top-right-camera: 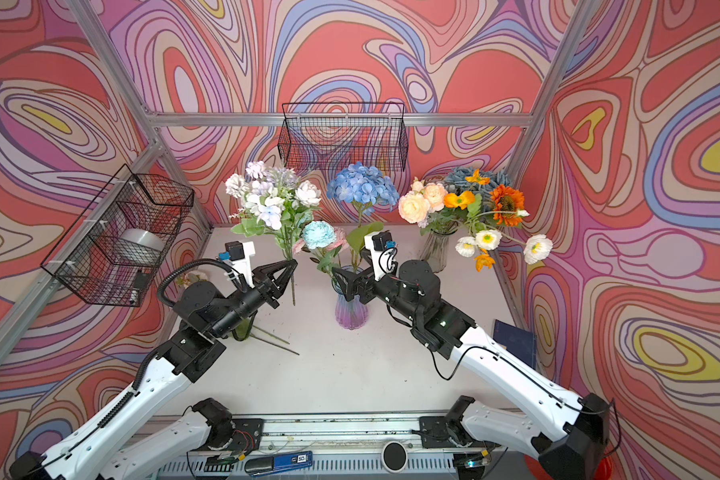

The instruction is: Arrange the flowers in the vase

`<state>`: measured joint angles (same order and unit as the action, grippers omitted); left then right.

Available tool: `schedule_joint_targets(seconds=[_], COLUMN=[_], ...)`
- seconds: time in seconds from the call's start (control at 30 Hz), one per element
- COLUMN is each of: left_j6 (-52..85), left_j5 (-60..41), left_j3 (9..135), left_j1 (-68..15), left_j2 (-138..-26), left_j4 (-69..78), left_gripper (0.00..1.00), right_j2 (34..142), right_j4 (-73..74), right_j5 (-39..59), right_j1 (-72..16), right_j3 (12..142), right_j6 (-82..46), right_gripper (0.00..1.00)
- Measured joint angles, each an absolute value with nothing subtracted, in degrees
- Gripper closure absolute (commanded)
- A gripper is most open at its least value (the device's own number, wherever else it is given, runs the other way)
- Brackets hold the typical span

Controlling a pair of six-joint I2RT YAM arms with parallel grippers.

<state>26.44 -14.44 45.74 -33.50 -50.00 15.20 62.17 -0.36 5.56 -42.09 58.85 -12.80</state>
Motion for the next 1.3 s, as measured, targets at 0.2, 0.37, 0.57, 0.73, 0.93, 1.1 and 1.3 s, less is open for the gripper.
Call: schedule_joint_targets(seconds=[0.2, 0.37, 0.57, 0.73, 0.93, 1.1, 1.3], left_j6=[19.75, 15.88, 12.01, 9.74, 8.03, 6.48, 5.76], left_j5=[-14.35, -12.58, -9.93, -7.44, -5.37, -2.90, -1.76], left_j3=[48.93, 50.06, 50.72, 50.94, 51.05, 51.59, 51.66], left_j1=[-40.77, -43.68, -46.92, -48.40, -48.97, -49.78, -50.09], left_j2=[-53.04, -54.85, -56.69, -56.93, -57.74, -58.57, -58.70], left_j4=[14.33, 13.06, 11.40, 10.68, 9.91, 8.99, 9.10], left_gripper=[1.00, 1.00, 1.00, 1.00, 1.00, 1.00, 0.72], right_j2=[63.33, 64.23, 65.14, 66.22, 66.63, 67.18, 67.44], right_j4=[0.67, 1.87, 4.12, 4.82, 5.06, 5.13, 4.80], right_j5=[11.18, 14.24, 16.43, 16.88, 18.09, 18.90, 19.09], right_j1=[-42.09, -42.09, -42.09, -42.09, -42.44, -42.48, -42.46], right_j3=[60.23, 60.23, 60.23, 60.23, 60.23, 60.31, 60.84], right_j6=[-15.33, -17.47, -19.46, -20.40, -20.91, -21.28, -21.17], right_gripper=[0.12, 0.17, 0.23, 0.46, 0.75, 0.93, 1.00])
